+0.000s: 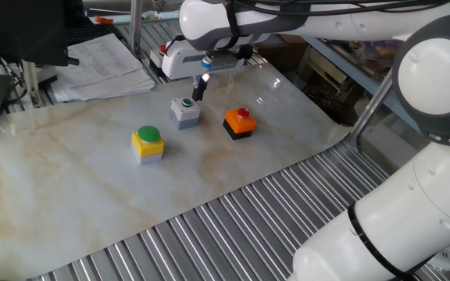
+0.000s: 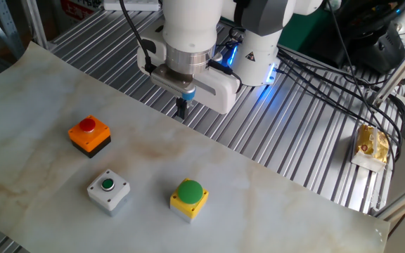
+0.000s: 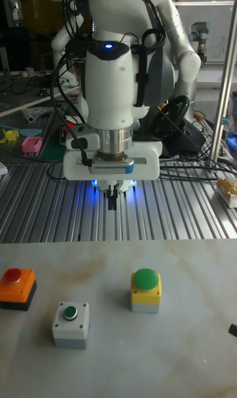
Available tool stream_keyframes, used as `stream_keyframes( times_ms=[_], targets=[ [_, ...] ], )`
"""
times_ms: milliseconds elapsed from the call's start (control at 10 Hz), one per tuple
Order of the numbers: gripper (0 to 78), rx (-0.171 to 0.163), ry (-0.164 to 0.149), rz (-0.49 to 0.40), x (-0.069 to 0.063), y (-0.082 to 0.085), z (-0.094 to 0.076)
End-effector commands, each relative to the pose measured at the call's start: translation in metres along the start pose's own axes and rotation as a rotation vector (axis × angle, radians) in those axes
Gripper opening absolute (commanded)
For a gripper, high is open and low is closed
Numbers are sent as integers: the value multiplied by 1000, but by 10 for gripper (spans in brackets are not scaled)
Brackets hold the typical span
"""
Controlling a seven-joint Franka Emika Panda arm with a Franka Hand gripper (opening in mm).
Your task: Press three buttons from left to right in sequence
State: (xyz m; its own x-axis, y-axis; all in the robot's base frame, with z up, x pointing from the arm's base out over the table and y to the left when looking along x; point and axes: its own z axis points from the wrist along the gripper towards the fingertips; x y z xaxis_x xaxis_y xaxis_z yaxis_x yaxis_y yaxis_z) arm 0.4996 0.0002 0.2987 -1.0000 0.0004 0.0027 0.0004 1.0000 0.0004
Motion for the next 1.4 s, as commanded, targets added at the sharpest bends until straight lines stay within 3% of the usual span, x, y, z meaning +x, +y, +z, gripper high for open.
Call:
stream_keyframes(
  times_ms=[100,200,300,500,600,800,1400],
  targets=[
    [0,-20,-14,119,0,0,0],
    [0,22,-16,109,0,1,-1],
    [0,23,-16,109,0,1,-1],
    [0,-5,-10,118,0,1,-1],
    [0,-48,-9,135,0,1,-1],
    [0,-29,-11,125,0,1,-1],
    [0,-29,-14,131,0,1,-1]
  ],
)
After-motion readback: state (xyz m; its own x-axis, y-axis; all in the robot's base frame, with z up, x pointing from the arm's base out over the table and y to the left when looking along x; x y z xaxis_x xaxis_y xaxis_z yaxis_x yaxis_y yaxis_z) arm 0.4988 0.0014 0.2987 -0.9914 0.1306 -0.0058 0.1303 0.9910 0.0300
